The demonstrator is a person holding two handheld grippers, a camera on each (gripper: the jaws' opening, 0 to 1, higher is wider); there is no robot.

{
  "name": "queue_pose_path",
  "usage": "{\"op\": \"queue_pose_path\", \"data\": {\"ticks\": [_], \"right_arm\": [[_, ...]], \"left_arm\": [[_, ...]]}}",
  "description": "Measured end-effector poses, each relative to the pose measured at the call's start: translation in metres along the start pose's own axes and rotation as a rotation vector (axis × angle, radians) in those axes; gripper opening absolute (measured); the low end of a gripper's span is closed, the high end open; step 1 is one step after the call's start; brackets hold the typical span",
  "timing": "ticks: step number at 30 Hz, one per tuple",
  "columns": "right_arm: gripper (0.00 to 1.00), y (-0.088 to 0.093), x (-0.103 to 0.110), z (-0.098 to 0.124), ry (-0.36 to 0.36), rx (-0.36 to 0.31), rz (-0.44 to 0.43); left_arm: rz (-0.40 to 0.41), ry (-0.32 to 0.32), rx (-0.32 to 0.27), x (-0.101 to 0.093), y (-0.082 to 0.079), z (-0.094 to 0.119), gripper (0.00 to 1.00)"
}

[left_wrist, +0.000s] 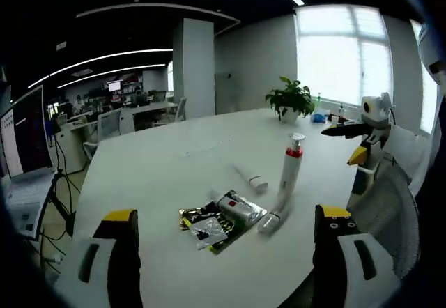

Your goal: Arrange the skincare products in the storage area until every visible bottle or jar stands upright without overlapping.

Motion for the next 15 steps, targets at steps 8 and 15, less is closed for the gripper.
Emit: {"op": "queue_pose_path", "data": {"ticks": [8,15], "right_arm": [[1.0,0.004,0.011,-0.008,-0.04,0.021,-0.024],[1.0,0.005,0.015,-0.01,-0.062,0.036,-0.033]], "left_arm": [[0.035,-0.03,0.014,0.002,0.012,0.004,0.99],[0.053,-0.039,0.021,0.003,0.018,0.012,0.99]]}}
Point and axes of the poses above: the point that each gripper's makers call its tool centre point, and the gripper's own axes: z roughly backward along the fingers, x roughly to its left, y roughly out of its underside, the point moved 8 cm from there along z, roughly backward along the fingers, and after that the axes turned 14 degrees about z, right-handed, at the moved point
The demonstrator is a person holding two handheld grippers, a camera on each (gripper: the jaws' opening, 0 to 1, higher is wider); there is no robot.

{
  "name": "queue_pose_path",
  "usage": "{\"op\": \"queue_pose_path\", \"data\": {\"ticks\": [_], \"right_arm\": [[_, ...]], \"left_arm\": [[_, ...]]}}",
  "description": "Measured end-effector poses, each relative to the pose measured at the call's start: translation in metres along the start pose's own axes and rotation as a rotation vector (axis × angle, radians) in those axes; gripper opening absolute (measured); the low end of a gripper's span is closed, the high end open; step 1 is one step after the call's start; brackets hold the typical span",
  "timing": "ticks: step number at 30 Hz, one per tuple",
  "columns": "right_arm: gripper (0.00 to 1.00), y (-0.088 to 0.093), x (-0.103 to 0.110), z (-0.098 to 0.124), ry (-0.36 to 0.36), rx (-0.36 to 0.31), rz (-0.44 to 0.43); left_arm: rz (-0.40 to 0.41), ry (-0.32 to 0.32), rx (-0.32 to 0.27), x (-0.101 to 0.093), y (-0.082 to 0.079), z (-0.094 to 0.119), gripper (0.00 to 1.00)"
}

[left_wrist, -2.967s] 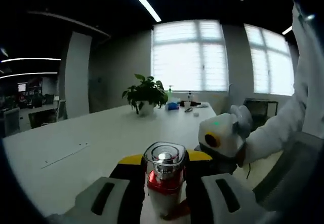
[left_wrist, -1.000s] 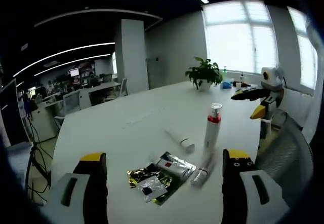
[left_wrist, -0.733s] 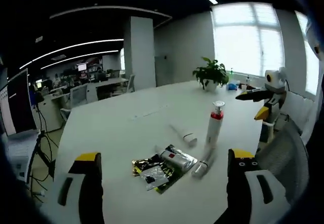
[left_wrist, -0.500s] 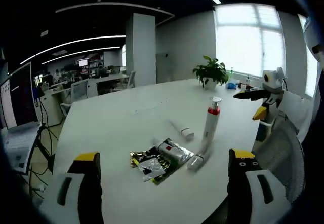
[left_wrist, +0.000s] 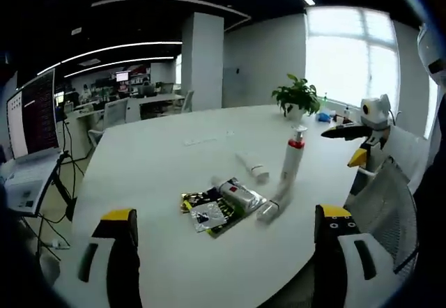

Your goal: Arrange the skincare products in the storage area until every visible bottle or jar stands upright without overlapping.

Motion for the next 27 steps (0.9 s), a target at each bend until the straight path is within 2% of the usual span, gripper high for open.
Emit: {"op": "queue_pose_path", "data": {"ticks": [15,22,27], "right_arm": [[1.0,-0.003,-0.011,-0.002,-0.018,0.018,0.026],[1.0,-0.007,-0.033,-0.001,0.004,0.002,0.015],[1.0,-0.017,-0.051,-0.002,0.034,-0.007,0.026]], "left_arm": [[0.021,0.027,0.004,-0.003,0.006,-0.001,0.99],[0.034,0.017,0.004,-0.001,0.008,-0.002,0.99],[0.048,0.019,-0.001,0.0,0.009,-0.002,0.99]]}}
Point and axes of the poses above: the point that each gripper's makers call its tool centre point, and the gripper's own axes: z roughly backward along the fingers, x roughly to its left, y roughly out of its underside, the point moved 8 cm from there along z, roughly backward along the fingers, and after that the axes turned 14 degrees about z, right-handed, at the moved point
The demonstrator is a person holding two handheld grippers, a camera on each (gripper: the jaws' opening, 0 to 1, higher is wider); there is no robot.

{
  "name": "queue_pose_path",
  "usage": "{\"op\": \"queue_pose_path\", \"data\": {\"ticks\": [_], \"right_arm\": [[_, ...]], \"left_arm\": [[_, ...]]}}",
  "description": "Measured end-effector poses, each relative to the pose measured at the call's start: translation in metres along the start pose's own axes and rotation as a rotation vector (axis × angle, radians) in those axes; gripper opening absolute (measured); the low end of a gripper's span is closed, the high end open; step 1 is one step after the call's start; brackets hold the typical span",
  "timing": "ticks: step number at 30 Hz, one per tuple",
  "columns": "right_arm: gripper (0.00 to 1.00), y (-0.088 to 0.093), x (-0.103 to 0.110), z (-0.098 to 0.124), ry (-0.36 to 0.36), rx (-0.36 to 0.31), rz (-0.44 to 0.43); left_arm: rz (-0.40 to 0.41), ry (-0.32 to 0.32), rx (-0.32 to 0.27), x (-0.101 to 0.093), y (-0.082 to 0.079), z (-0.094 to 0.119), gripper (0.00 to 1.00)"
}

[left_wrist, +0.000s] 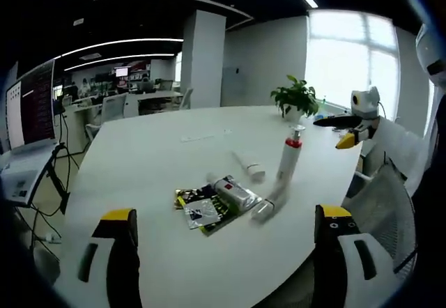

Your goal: Arrange the skincare products in the storage area until every visible bottle or jar stands upright without overlapping.

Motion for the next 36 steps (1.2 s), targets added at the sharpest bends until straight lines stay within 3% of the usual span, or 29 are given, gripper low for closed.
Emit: {"op": "queue_pose_path", "data": {"ticks": [10,15,20,25,28,34,36], "right_arm": [[0.96,-0.028,-0.042,-0.017,-0.001,-0.023,0.043],[0.93,-0.042,-0.062,-0.033,0.007,-0.051,0.001],[0.9,-0.053,-0.077,-0.06,-0.037,-0.053,-0.09],[0.86,-0.044,-0.085,-0.087,-0.058,0.027,-0.09],[0.84,-0.035,-0.086,-0.107,-0.104,0.036,-0.239],[0.82,-0.013,-0.09,-0.137,-0.144,0.133,-0.292],[0.81,-0.006,-0.089,-0.148,-0.17,0.152,-0.35]], "left_arm": [[0.035,0.002,0.007,0.001,0.003,-0.002,0.99],[0.041,-0.006,0.005,0.004,0.004,-0.001,0.99],[0.045,-0.011,0.008,0.008,0.005,0.001,0.99],[0.053,-0.009,-0.002,0.006,0.004,0.001,0.99],[0.052,-0.005,0.007,0.007,0.007,0.0,0.99],[0.061,-0.017,-0.005,0.008,0.007,0.002,0.99],[0.071,-0.01,-0.007,0.008,0.008,0.001,0.99]]}}
Point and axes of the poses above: the point that each gripper's makers call its tool centre point, and the gripper's own axes: z roughly backward along the fingers, x roughly to its left, y roughly out of its underside, the point moved 8 cm from there along z, roughly backward along the fingers, and after that the axes turned 14 degrees about z, right-handed, at the moved point
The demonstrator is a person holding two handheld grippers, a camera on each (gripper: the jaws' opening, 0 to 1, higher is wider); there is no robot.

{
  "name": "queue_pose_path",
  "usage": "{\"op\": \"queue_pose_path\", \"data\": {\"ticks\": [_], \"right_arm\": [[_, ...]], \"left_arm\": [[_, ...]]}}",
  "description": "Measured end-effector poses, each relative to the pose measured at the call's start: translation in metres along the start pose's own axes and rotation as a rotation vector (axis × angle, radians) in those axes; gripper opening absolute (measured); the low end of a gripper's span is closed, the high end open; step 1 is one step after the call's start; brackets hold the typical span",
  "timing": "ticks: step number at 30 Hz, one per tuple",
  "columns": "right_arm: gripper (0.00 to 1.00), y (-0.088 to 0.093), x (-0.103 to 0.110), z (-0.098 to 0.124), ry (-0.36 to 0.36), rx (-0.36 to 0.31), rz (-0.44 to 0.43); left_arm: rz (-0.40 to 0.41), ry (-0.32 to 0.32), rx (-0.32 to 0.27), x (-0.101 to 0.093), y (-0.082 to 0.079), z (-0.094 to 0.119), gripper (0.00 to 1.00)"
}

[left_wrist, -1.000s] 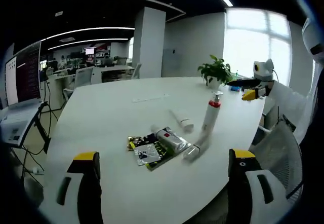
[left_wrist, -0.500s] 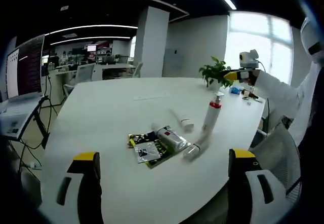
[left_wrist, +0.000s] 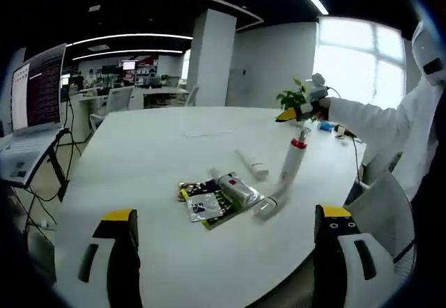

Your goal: Arrange the skincare products in the storage area until every visible bottle or jar stands upright without overlapping.

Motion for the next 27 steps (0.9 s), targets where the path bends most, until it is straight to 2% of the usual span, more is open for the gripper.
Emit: {"op": "queue_pose_path", "data": {"ticks": [4,9,15,22,27], "right_arm": [[0.79,0.009,-0.001,-0.018,-0.015,0.046,-0.024],[0.74,0.023,-0.006,-0.041,-0.038,0.153,-0.049],[0.7,0.036,-0.013,-0.06,-0.046,0.274,-0.07],[0.69,0.047,-0.01,-0.079,-0.05,0.35,-0.068],[0.69,0.047,-0.006,-0.089,-0.062,0.398,-0.038]], "left_arm": [[0.01,-0.007,-0.009,0.001,0.0,-0.001,0.99],[0.022,-0.001,-0.012,0.006,0.006,0.003,0.99],[0.031,-0.002,-0.026,0.006,0.005,0.005,0.99],[0.042,-0.004,-0.025,0.008,0.004,0.0,0.99],[0.049,-0.003,-0.035,0.008,0.005,0.003,0.99]]}}
Point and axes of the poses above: the point that each gripper's makers call its tool centre point, and the gripper's own axes: z roughly backward along the fingers, x roughly to its left, y roughly out of its underside, the point moved 8 cm from there along z, roughly backward along the fingers, and after that the axes turned 14 degrees about z, right-handed, at the moved point
